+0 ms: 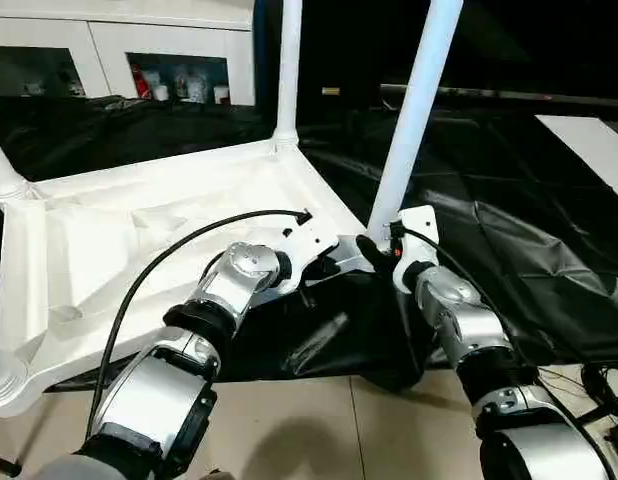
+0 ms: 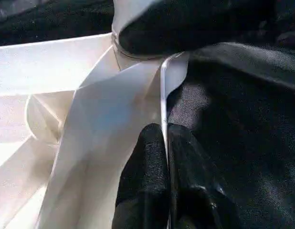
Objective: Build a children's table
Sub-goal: Rotate leg to tighten
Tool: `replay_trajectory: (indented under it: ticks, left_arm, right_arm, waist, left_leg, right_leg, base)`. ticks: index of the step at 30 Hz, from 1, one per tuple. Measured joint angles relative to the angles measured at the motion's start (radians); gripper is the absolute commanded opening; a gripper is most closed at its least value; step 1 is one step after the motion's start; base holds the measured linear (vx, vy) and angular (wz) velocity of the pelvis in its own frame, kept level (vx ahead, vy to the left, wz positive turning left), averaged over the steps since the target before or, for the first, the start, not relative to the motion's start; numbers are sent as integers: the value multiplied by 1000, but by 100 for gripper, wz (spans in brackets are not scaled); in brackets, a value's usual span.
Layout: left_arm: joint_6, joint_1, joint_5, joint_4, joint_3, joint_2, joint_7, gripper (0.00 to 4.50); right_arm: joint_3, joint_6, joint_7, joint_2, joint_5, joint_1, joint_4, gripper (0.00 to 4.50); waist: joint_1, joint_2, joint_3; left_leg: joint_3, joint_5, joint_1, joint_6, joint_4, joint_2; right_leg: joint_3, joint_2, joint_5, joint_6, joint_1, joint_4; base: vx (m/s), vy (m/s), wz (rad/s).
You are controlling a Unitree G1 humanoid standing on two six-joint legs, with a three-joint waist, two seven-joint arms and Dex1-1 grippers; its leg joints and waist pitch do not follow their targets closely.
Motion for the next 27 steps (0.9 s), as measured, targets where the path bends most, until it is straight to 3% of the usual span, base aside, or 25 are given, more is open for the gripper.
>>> replay_trajectory:
  ticks: [2,5,12,15,21,22,23,27]
  left_arm:
    - [-16,-2,2,4,-5,9,-14,0]
    - [-63,-12,3,17,-19,33,-63,0]
    - [-198,-12,-6,37,-24,79,-221,0]
    - [-234,-15,-9,52,-22,89,-259,0]
    - [-246,-20,-8,67,-25,76,-272,0]
    - [-246,-19,-8,67,-25,77,-271,28]
    - [-240,-18,-10,67,-18,85,-273,57]
    - [-204,15,-102,-2,48,90,-329,87]
  right_arm:
    - [5,-16,34,-20,-1,25,-29,368]
    - [31,10,164,-88,18,115,-175,368]
    - [99,88,561,-347,116,334,-489,368]
    - [96,117,635,-385,147,354,-528,368]
    - [97,78,669,-350,140,299,-420,368]
    - [98,66,671,-344,136,291,-399,373]
    - [99,34,673,-321,130,260,-331,375]
    - [106,-113,662,-234,109,139,-78,375]
  waist:
    - [4,1,1]
    - [9,7,2]
    - [19,12,4]
    - [20,11,4]
    - [26,11,4]
    - [25,11,4]
    - [23,10,5]
    - [-5,-2,5]
  left_leg:
    - [0,0,-1,0,-1,0]
    - [0,0,-2,0,-3,0]
    - [-1,0,-9,1,-2,1]
    - [0,1,-11,2,0,1]
    - [0,0,-11,1,3,1]
    - [0,0,-11,1,3,1]
    - [0,0,-10,1,3,1]
    - [0,0,-10,0,5,3]
  right_leg:
    - [0,0,0,1,-1,0]
    - [0,0,3,-1,-1,0]
    - [-1,1,-1,2,-5,-2]
    - [-1,1,-1,2,-5,-2]
    - [-1,0,0,1,-5,0]
    - [-1,0,0,1,-5,0]
    - [-1,0,0,1,-5,1]
    - [-2,0,1,-1,-5,2]
  base:
    - [0,0,0]
    - [0,0,0]
    - [0,0,0]
    - [0,0,0]
    - [0,0,0]
    - [0,0,0]
    - [0,0,0]
    - [0,0,0]
